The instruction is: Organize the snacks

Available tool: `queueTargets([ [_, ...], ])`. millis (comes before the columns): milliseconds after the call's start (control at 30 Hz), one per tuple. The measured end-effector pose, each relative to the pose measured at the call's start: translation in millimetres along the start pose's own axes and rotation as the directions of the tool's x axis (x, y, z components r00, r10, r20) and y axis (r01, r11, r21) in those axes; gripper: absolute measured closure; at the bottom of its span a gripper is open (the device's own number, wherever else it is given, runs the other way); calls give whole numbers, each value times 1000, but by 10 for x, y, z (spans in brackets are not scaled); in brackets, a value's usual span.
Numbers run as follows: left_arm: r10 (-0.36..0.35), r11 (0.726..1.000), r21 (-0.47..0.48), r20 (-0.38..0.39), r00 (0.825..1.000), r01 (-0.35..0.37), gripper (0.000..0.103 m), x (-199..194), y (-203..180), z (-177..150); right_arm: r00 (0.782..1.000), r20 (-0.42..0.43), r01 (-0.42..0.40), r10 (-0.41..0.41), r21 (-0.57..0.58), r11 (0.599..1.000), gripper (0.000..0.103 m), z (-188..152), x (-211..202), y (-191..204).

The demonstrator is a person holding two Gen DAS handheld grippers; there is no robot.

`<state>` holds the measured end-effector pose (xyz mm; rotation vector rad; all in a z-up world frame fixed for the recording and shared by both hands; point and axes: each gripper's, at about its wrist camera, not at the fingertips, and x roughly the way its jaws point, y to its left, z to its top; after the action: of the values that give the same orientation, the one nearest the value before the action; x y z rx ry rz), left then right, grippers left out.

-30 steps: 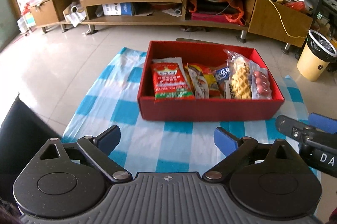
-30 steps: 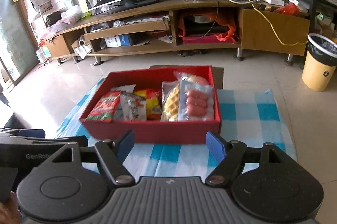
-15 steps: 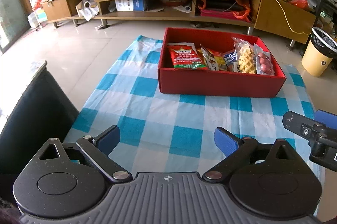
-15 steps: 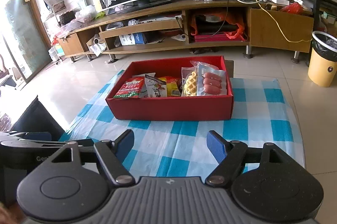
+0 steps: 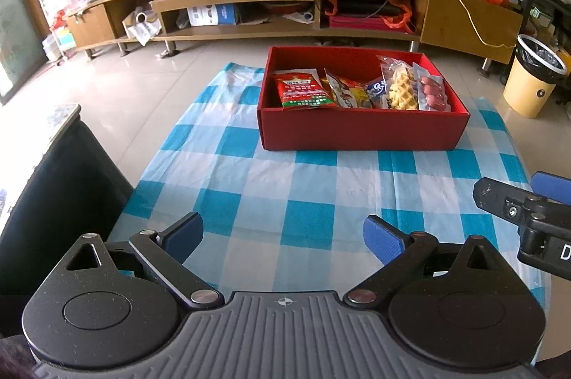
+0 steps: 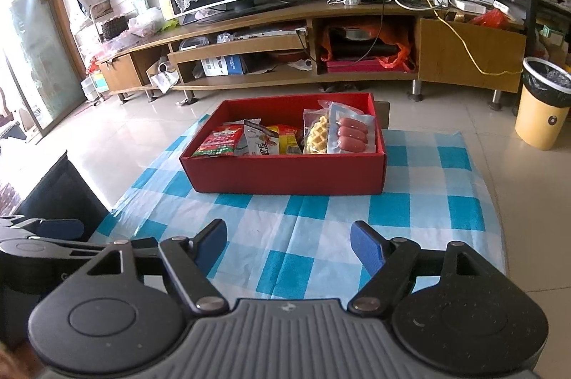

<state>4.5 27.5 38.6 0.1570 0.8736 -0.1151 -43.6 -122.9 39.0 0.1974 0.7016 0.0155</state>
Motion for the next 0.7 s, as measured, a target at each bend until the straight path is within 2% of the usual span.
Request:
queueTargets([
  [600,3,1000,18,9,1000,-3,1,-37,-31,-40,1000,9,2,-2,-11,1000,28,-33,-60,-22],
  [700,2,1000,21,9,1000,-3,1,-31,-37,-43,1000,6,0,1,-12,1000,25,-36,-63,-20],
])
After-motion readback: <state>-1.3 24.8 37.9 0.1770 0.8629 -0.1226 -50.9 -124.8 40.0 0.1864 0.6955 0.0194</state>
